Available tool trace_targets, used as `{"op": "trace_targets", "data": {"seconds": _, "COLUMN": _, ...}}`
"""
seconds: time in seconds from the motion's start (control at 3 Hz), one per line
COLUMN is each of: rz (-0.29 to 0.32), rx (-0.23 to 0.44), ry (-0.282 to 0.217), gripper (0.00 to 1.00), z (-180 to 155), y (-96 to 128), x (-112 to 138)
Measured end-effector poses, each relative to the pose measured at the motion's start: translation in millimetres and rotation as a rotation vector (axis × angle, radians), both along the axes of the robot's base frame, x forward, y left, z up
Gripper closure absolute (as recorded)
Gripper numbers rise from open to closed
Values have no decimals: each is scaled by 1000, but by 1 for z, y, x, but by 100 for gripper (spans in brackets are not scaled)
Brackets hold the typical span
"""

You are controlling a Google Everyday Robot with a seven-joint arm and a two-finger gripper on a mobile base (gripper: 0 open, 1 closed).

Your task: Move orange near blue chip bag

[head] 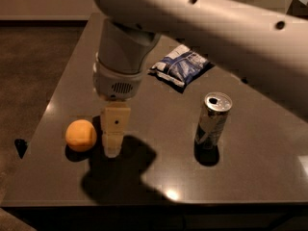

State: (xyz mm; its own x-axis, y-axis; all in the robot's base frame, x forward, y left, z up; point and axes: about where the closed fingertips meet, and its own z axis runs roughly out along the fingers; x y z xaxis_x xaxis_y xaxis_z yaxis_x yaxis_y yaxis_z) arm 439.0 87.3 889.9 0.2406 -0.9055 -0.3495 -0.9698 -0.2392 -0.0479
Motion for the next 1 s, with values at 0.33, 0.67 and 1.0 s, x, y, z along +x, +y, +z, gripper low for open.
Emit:
{"op": "trace_targets", "data": {"seconds": 0.33, "rz": 51, "rx": 8, "ry": 36, "gripper": 0, "z": -17, "y": 15, "x": -4}}
{"op": "trace_targets", "data": {"seconds": 0.67, "rz": 85, "rx": 18, "ry": 81, "gripper": 0, "z": -29, "y": 27, "x": -16}}
{"op": "trace_targets", "data": {"seconds": 1.0, "rz": 115, "rx": 45, "ry": 106, "gripper": 0, "z": -36, "y": 42, "x": -20}}
